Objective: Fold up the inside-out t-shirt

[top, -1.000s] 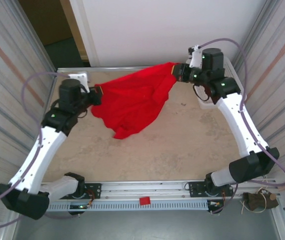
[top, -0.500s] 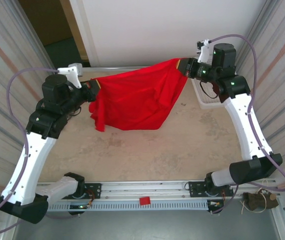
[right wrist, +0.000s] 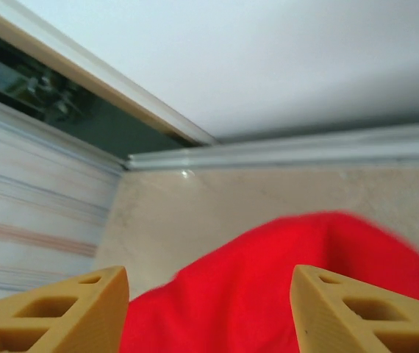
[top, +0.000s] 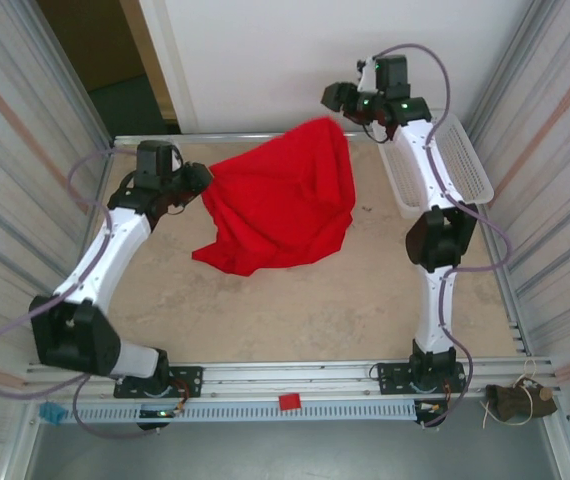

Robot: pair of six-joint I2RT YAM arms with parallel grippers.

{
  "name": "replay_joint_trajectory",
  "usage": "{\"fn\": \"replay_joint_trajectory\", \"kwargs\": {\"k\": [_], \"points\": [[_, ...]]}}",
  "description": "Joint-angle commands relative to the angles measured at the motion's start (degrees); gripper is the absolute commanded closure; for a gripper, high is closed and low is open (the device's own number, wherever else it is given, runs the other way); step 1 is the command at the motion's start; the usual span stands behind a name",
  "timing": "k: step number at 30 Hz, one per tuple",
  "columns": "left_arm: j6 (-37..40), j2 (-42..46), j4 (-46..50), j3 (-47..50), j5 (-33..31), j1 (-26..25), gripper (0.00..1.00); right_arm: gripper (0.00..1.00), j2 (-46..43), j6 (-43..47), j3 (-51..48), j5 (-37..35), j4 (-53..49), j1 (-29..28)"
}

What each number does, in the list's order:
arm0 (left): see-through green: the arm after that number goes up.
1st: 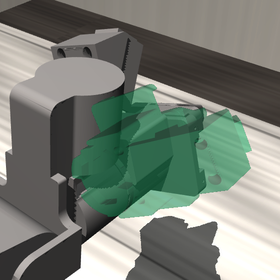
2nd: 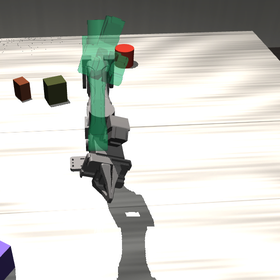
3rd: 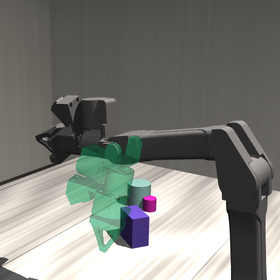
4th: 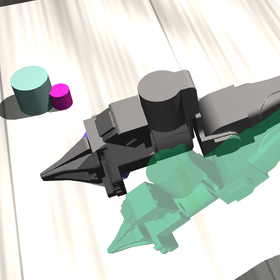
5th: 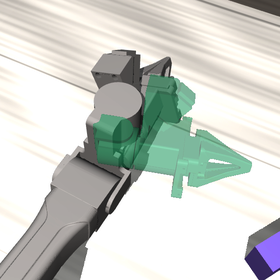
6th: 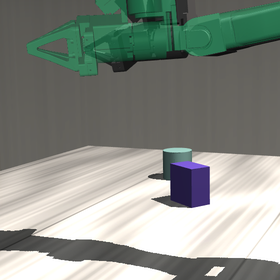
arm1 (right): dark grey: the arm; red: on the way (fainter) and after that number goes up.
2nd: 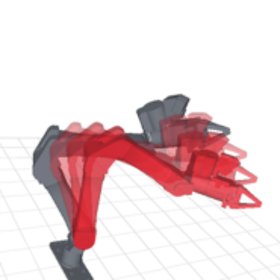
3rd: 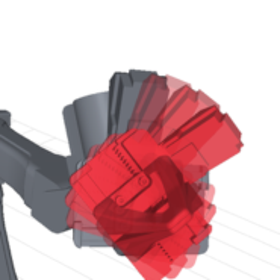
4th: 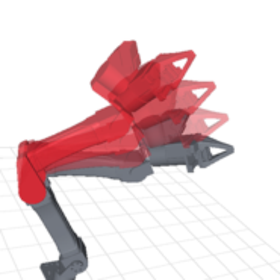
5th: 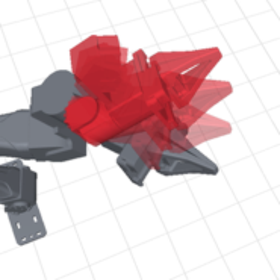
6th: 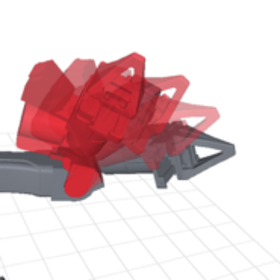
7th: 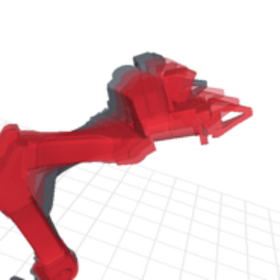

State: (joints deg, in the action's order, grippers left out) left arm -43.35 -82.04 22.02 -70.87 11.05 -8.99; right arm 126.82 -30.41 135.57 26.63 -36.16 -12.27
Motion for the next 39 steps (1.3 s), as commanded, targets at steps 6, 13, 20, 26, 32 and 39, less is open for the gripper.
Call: {"fn": "replay_joint_trajectory", "kwargs": {"k": [6,13,20,26,32,39], "points": [[5.9,1.5,1.1,5.8,0.0,2.6,0.35,0.38,-28.1,1.8,-42.0,-2.8,9.0,-8.4],[6.0,8.7,0.7,21.6,-5.3,-5.0,0.30,0.38,-37.9,-1.4,-66.4,-9.1,15.2,-19.8],[24.7,-0.6,5.1,15.4,-21.8,-15.2,0.25,0.39,-36.8,-4.7,-72.5,-8.3,18.5,-21.6],[34.0,-10.5,7.9,8.0,-28.9,-19.0,0.24,0.39,-38.4,-4.6,-74.5,-9.6,18.3,-20.7],[35.4,-15.6,7.5,6.1,-29.7,-19.0,0.25,0.39,-43.2,-4.5,-77.5,-9.9,17.0,-17.9],[35.7,-19.3,5.9,5.9,-29.9,-18.7,0.55,0.38,-48.3,-4.9,-79.5,-9.9,15.5,-16.5]]}}
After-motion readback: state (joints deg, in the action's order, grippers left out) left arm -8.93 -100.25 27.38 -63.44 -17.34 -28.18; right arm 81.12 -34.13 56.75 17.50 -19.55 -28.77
